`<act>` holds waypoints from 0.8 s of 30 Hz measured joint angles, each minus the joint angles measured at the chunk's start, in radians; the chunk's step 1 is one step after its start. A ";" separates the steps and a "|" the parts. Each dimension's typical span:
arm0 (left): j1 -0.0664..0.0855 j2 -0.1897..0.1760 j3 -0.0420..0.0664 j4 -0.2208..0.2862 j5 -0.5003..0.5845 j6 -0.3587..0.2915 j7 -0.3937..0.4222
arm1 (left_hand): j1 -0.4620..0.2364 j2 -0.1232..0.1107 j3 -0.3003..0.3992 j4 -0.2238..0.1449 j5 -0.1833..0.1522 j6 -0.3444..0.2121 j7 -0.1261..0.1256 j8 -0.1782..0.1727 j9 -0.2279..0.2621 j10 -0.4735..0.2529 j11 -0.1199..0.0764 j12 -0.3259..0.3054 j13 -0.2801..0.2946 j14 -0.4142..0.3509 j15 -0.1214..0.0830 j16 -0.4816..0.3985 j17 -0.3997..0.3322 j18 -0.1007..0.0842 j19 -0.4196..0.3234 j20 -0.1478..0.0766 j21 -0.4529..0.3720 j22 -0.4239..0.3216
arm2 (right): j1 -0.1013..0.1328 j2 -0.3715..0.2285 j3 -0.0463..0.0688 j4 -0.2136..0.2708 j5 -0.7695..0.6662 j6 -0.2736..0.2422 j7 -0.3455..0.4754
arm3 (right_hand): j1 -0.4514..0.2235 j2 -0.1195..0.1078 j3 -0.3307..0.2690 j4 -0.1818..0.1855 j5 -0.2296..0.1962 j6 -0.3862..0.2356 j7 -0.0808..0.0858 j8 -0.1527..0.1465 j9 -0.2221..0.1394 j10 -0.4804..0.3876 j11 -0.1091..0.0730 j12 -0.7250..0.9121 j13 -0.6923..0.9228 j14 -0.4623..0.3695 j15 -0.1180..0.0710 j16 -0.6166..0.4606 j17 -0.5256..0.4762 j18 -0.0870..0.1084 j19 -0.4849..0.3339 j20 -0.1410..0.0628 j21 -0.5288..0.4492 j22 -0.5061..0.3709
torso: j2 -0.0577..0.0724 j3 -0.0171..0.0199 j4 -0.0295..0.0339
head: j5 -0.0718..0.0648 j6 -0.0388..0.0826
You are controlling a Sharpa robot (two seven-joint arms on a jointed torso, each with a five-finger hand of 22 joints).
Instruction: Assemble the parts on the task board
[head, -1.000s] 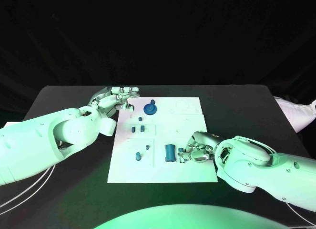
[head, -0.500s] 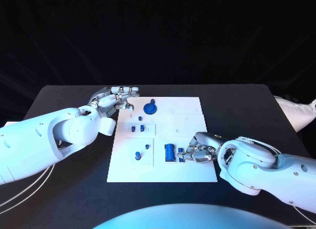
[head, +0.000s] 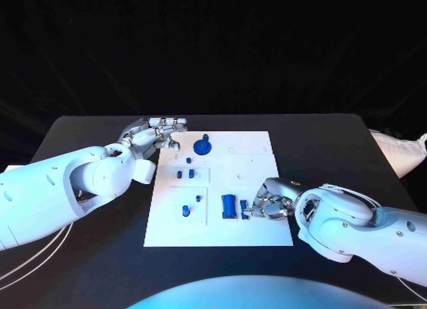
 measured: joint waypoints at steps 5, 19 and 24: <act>0.000 0.001 0.000 -0.001 0.000 0.001 0.000 | 0.000 0.000 0.000 0.000 0.000 0.000 0.000 0.000 0.000 0.000 0.000 0.000 0.000 0.000 0.000 0.000 0.000 0.000 0.000 0.000 0.000 0.000 | 0.000 0.015 0.000 -0.016 0.000 0.001 0.002 | 0.029 0.011 -0.005 -0.010 -0.023 0.000 0.000 0.000 0.001 0.000 0.000 -0.019 -0.005 0.000 0.000 0.000 0.000 0.000 0.000 0.000 0.000 -0.006 | 0.000 0.0002 0.0010 | 0.000 0.001; -0.013 0.019 0.000 -0.042 0.001 0.003 0.000 | 0.000 0.000 0.000 0.000 0.000 -0.004 0.004 0.000 0.000 -0.003 -0.003 0.000 0.000 0.002 0.002 0.000 -0.001 0.000 0.000 0.000 0.000 0.000 | 0.049 0.007 0.001 -0.104 0.199 -0.118 0.214 | 0.080 0.026 -0.054 -0.003 0.033 -0.077 0.037 -0.057 -0.023 -0.076 0.029 -0.176 -0.096 0.000 0.011 -0.050 0.000 0.000 -0.037 0.014 -0.065 -0.092 | -0.018 0.0031 -0.0041 | -0.002 0.033; -0.027 0.034 -0.001 -0.086 0.009 0.003 0.004 | -0.016 0.008 -0.011 0.010 0.000 -0.009 0.003 0.000 0.000 -0.011 0.000 0.004 0.000 -0.029 0.008 -0.025 -0.037 0.000 -0.014 0.006 -0.014 -0.007 | 0.100 0.054 0.002 -0.235 0.425 -0.157 0.441 | 0.160 0.049 -0.042 -0.039 0.030 -0.118 0.063 -0.089 -0.041 -0.212 0.051 -0.488 -0.297 0.000 0.030 -0.197 -0.114 0.032 -0.121 0.027 -0.219 -0.290 | -0.040 0.0063 -0.0112 | -0.003 0.062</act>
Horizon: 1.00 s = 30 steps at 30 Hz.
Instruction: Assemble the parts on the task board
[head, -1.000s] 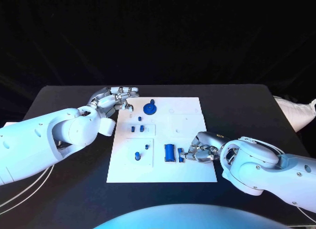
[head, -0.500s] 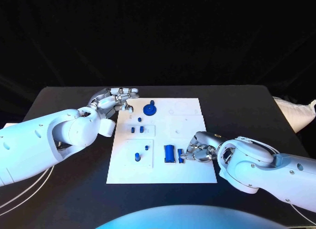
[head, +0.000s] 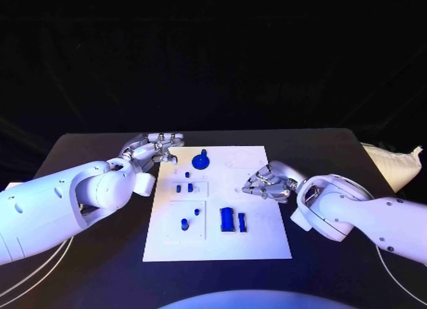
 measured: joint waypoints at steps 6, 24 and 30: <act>-0.024 0.030 0.000 -0.069 0.016 -0.002 0.011 | -0.015 -0.004 -0.035 0.010 0.000 -0.014 0.003 0.000 -0.001 -0.032 0.011 -0.002 -0.014 -0.096 0.011 -0.119 -0.068 0.000 -0.088 0.012 -0.086 -0.049 | 0.030 0.097 0.001 -0.184 0.299 -0.023 0.227 | 0.072 0.011 0.031 -0.042 -0.034 -0.046 0.023 0.000 -0.021 -0.083 0.020 -0.131 -0.129 -0.084 0.025 -0.262 -0.265 0.063 -0.132 0.020 -0.265 -0.306 | -0.033 0.0033 -0.0101 | 0.002 0.050; -0.060 0.125 0.001 -0.240 0.063 -0.014 0.079 | -0.113 0.027 -0.111 0.020 -0.009 -0.129 0.000 -0.077 -0.021 -0.167 0.050 -0.142 -0.049 -0.354 0.113 -0.755 -0.367 0.000 -0.496 0.124 -0.476 -0.387 | 0.041 0.273 0.021 -0.508 0.778 0.020 0.502 | -0.008 -0.029 0.159 -0.131 -0.135 -0.215 0.068 -0.023 -0.178 -0.237 0.108 -0.543 -0.741 -0.498 0.160 -1.141 -0.932 0.062 -0.434 0.152 -0.929 -0.779 | -0.083 0.0223 -0.0204 | 0.013 0.141; -0.060 0.109 0.001 -0.201 0.060 -0.036 0.079 | -0.394 0.084 -0.193 0.009 -0.051 -0.330 -0.040 -0.122 -0.052 -0.380 0.016 -0.184 -0.078 -0.547 0.083 -0.814 -0.397 -0.032 -0.659 0.070 -0.529 -0.480 | 0.058 0.260 -0.005 -0.456 0.789 -0.006 0.503 | -0.301 -0.006 0.117 -0.173 -0.167 -0.403 0.028 -0.050 -0.221 -0.456 0.078 -0.572 -0.790 -0.716 0.107 -1.173 -0.991 0.037 -0.638 0.107 -0.977 -0.817 | -0.083 0.0185 -0.0270 | 0.032 0.150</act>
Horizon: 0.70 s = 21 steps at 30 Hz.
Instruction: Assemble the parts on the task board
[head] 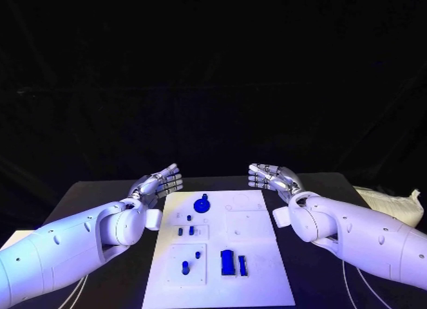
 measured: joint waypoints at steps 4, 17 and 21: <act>-0.001 -0.016 0.002 0.059 -0.005 -0.046 0.008 | -0.142 0.017 -0.042 -0.003 -0.033 -0.102 -0.021 -0.008 -0.008 -0.108 -0.017 -0.033 -0.007 -0.098 -0.034 -0.029 -0.031 -0.015 -0.083 -0.027 -0.023 -0.047 | 0.026 -0.014 -0.034 0.077 0.033 -0.048 0.015 | -0.150 0.006 -0.019 -0.015 -0.023 -0.097 -0.021 -0.006 -0.023 -0.112 -0.031 -0.008 -0.025 -0.112 -0.024 -0.023 -0.030 -0.016 -0.105 -0.023 -0.025 -0.019 | 0.001 -0.0053 -0.0109 | 0.026 0.015; -0.004 -0.088 0.010 0.305 -0.053 -0.358 0.091 | -0.489 0.035 -0.144 -0.006 -0.062 -0.351 -0.113 -0.018 -0.015 -0.373 -0.104 -0.065 -0.014 -0.337 -0.094 -0.103 -0.094 -0.082 -0.285 -0.104 -0.042 -0.161 | 0.098 -0.055 -0.121 0.298 0.219 -0.296 0.125 | -0.514 0.012 -0.104 -0.023 -0.096 -0.329 -0.112 -0.012 -0.114 -0.385 -0.096 -0.012 -0.109 -0.382 -0.048 -0.095 -0.103 -0.088 -0.357 -0.113 -0.112 -0.107 | 0.001 -0.0103 -0.0227 | 0.045 0.025; -0.004 -0.096 0.011 0.334 -0.065 -0.428 0.113 | -0.560 0.035 -0.164 -0.005 -0.065 -0.403 -0.125 -0.018 -0.016 -0.426 -0.111 -0.065 -0.015 -0.386 -0.098 -0.141 -0.098 -0.105 -0.323 -0.143 -0.042 -0.184 | 0.100 -0.057 -0.122 0.304 0.246 -0.331 0.142 | -0.588 0.012 -0.121 -0.024 -0.100 -0.376 -0.124 -0.012 -0.130 -0.439 -0.100 -0.012 -0.138 -0.437 -0.049 -0.102 -0.138 -0.109 -0.408 -0.132 -0.137 -0.117 | 0.001 -0.0106 -0.0228 | 0.045 0.025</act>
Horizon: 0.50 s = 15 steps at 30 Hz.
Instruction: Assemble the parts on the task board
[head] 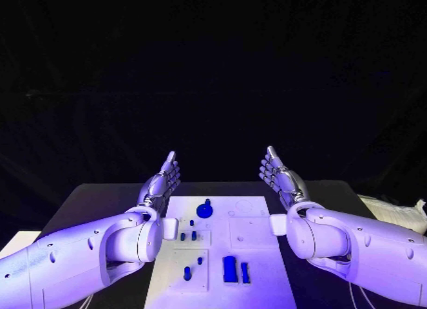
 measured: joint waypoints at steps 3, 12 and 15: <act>0.000 -0.002 0.000 0.007 -0.007 -0.035 0.012 | -0.051 0.001 -0.013 -0.001 0.000 -0.036 -0.007 0.000 0.000 -0.039 -0.003 0.000 0.000 -0.035 -0.001 -0.024 -0.001 -0.003 -0.031 -0.017 0.000 -0.017 | 0.000 0.000 0.000 0.000 0.012 -0.015 0.008 | -0.048 0.000 -0.007 -0.001 0.000 -0.031 -0.005 0.000 -0.008 -0.037 -0.001 0.000 -0.012 -0.036 0.000 0.000 -0.025 -0.016 -0.034 -0.009 -0.008 -0.004 | 0.000 -0.0001 -0.0001 | 0.000 0.000; 0.000 -0.002 0.000 0.008 -0.015 -0.073 0.028 | -0.152 0.001 -0.081 -0.001 0.000 -0.109 -0.012 0.000 0.000 -0.116 -0.006 0.000 0.000 -0.105 -0.003 -0.050 -0.003 -0.019 -0.089 -0.036 -0.004 -0.080 | 0.000 0.000 0.000 0.000 0.030 -0.035 0.019 | -0.160 0.000 -0.015 0.001 -0.004 -0.103 -0.012 -0.004 -0.015 -0.121 -0.003 0.000 -0.027 -0.119 -0.001 -0.004 -0.055 -0.016 -0.111 -0.018 -0.019 -0.008 | 0.000 -0.0001 -0.0002 | 0.000 0.000; 0.000 -0.002 0.000 0.008 -0.017 -0.080 0.031 | -0.183 0.001 -0.092 -0.001 0.000 -0.131 -0.013 0.000 0.000 -0.141 -0.006 0.000 0.000 -0.126 -0.003 -0.050 -0.003 -0.020 -0.108 -0.039 -0.004 -0.102 | 0.000 0.000 0.000 0.000 0.032 -0.038 0.022 | -0.192 0.000 -0.015 0.001 -0.004 -0.124 -0.012 -0.004 -0.016 -0.145 -0.003 0.000 -0.029 -0.144 -0.001 -0.004 -0.059 -0.015 -0.134 -0.020 -0.019 -0.009 | 0.000 -0.0001 -0.0002 | 0.000 0.000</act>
